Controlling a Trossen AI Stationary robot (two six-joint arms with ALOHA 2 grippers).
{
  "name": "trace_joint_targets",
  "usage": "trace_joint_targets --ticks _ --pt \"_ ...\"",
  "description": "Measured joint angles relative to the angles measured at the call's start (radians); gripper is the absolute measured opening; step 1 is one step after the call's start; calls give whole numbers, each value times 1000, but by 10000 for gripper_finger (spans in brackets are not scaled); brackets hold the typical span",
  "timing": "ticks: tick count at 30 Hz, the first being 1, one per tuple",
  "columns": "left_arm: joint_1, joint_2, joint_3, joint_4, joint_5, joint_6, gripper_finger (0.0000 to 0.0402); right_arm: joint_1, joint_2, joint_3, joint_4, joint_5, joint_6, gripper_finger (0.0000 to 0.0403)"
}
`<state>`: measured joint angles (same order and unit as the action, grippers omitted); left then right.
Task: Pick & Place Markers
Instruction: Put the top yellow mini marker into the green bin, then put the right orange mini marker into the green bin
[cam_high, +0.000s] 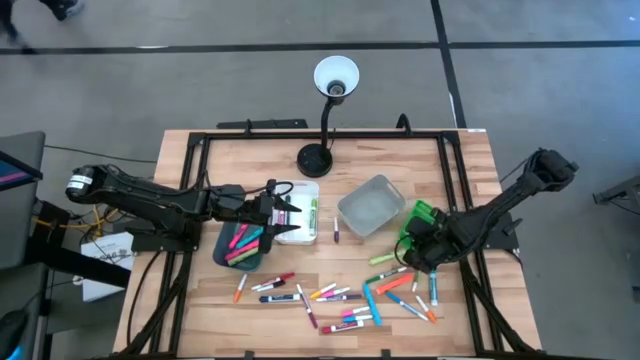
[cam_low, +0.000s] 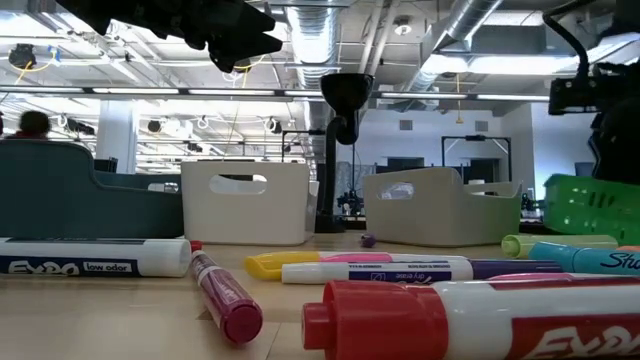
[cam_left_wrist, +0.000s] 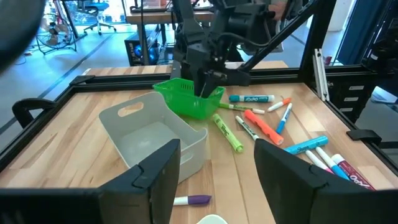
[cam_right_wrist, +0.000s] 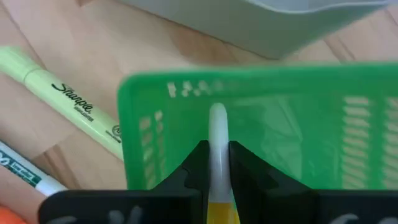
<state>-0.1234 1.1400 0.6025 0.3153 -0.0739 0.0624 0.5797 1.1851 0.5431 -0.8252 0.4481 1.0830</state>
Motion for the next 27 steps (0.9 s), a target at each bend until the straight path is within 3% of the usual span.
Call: trace_joint_targets --ticks 17,27 --pt "0 0 0 1 0 0 202 -119 0 2 16 -25 -105 103" --pt "0 0 0 1 0 0 202 -130 0 199 -60 -154 -113 154"
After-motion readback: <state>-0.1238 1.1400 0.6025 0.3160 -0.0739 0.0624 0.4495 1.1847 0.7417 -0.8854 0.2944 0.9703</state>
